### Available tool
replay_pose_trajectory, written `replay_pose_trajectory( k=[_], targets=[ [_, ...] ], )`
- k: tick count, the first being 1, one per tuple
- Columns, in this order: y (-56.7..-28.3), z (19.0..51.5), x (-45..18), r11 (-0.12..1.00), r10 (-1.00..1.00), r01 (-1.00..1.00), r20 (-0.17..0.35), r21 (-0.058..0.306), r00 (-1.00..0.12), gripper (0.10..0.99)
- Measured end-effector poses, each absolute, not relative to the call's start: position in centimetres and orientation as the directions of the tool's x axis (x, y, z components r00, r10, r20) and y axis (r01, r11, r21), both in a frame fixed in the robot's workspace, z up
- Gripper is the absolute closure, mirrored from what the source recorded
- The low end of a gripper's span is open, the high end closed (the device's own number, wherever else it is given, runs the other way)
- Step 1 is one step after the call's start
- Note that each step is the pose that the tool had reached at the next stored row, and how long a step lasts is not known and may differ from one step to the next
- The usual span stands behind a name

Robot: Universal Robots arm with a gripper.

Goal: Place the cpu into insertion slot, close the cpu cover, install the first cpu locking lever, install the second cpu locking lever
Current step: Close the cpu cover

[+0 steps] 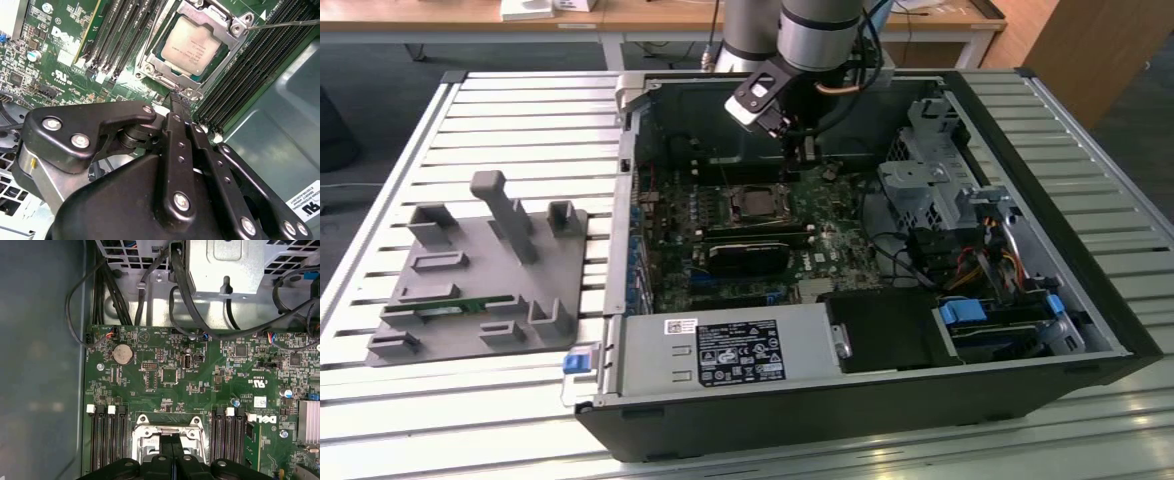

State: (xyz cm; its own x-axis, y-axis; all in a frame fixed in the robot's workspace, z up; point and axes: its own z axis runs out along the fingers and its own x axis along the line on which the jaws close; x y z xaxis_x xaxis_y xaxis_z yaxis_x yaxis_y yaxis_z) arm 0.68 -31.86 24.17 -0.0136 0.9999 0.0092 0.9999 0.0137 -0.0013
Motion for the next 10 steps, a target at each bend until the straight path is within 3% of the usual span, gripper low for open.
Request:
replay_pose_trajectory(
  k=[10],
  targets=[
    [-31.86,24.15,0.38,0.014,1.0,1.0,0.009,-0.001,-0.014,0.98]
  ],
)
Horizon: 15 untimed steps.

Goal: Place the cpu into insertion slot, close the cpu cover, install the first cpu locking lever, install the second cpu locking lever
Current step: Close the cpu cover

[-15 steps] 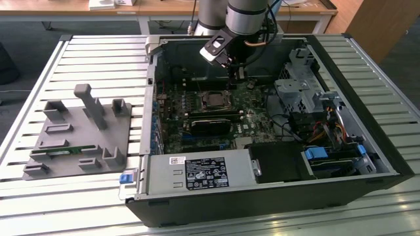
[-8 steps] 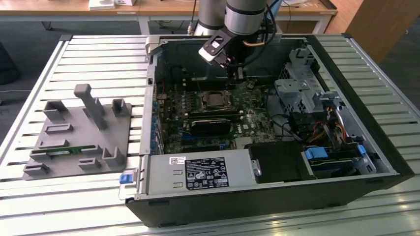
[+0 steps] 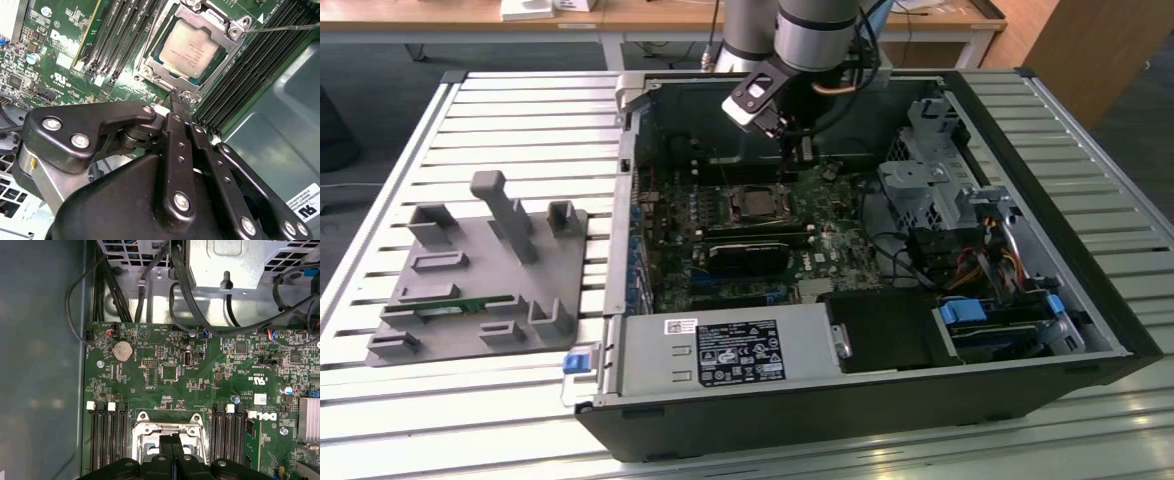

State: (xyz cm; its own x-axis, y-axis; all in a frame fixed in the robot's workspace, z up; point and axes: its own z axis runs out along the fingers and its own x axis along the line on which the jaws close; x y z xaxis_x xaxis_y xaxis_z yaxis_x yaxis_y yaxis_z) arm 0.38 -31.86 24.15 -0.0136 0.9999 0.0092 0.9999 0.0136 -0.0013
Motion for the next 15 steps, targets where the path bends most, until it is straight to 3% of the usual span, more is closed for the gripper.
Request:
replay_pose_trajectory(
  k=[15],
  targets=[
    [-31.86,24.09,-0.23,0.014,1.0,1.0,0.009,-0.001,-0.014,0.98]
  ],
)
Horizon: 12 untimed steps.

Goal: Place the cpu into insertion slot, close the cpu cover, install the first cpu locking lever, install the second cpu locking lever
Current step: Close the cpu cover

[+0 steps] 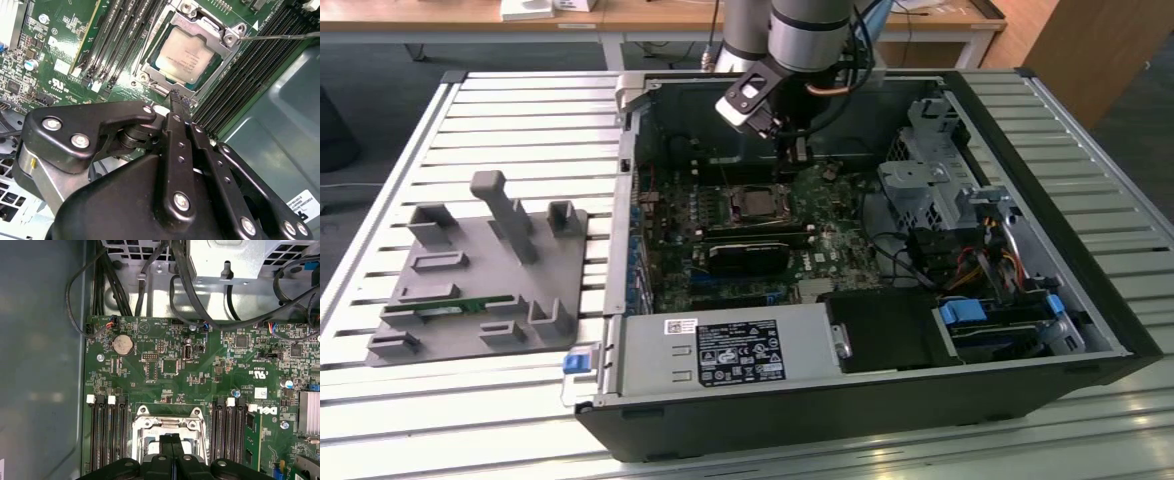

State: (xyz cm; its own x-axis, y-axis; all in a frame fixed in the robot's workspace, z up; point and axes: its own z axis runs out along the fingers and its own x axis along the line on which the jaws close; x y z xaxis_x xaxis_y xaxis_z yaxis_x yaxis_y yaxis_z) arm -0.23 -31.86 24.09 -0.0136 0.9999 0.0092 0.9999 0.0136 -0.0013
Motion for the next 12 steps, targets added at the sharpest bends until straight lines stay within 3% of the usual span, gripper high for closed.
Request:
replay_pose_trajectory(
  k=[12],
  targets=[
    [-31.86,24.05,-0.77,0.014,1.0,1.0,0.009,-0.001,-0.014,0.98]
  ],
)
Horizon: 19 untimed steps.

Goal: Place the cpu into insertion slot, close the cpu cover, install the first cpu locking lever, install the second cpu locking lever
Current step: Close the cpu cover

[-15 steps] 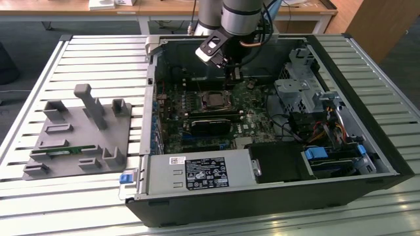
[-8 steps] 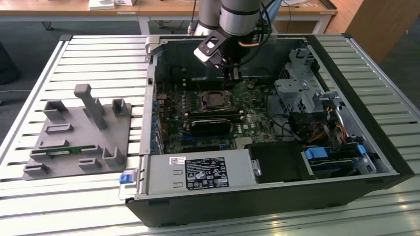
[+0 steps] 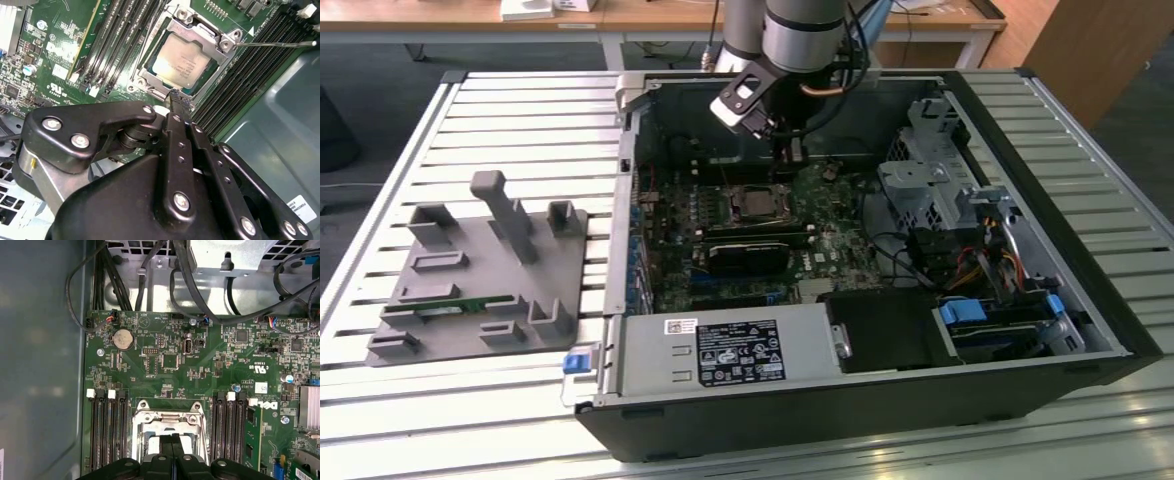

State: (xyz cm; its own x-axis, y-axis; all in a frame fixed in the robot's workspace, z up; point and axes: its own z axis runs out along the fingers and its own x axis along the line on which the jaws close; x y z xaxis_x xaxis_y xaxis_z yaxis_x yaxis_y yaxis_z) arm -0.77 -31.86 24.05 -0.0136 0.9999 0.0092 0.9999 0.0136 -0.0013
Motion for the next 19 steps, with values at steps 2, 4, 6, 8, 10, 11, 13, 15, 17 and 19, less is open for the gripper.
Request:
replay_pose_trajectory(
  k=[2,4,6,8,10,11,13,15,17,19],
  targets=[
    [-31.86,24.04,-0.82,0.014,1.0,1.0,0.009,-0.001,-0.014,0.98],
    [-31.86,24.04,-0.87,0.014,1.0,1.0,0.009,-0.001,-0.014,0.98],
    [-31.86,24.02,-0.92,0.014,1.0,1.0,0.009,-0.001,-0.014,0.98],
    [-31.85,23.99,-0.97,0.014,1.0,1.0,0.009,-0.001,-0.014,0.98],
    [-31.86,23.97,-1.06,0.014,1.0,1.0,0.009,-0.001,-0.014,0.98],
    [-31.86,23.95,-1.13,0.014,1.0,1.0,0.009,-0.001,-0.014,0.98],
    [-31.86,23.91,-1.31,0.014,1.0,1.0,0.009,-0.001,-0.014,0.98],
    [-31.85,23.85,-1.48,0.014,1.0,1.0,0.009,-0.001,-0.014,0.98],
    [-31.85,23.73,-1.63,0.014,1.0,1.0,0.009,-0.001,-0.014,0.98],
    [-31.87,23.53,-1.74,0.014,1.0,1.0,0.009,-0.001,-0.014,0.98]
  ],
)
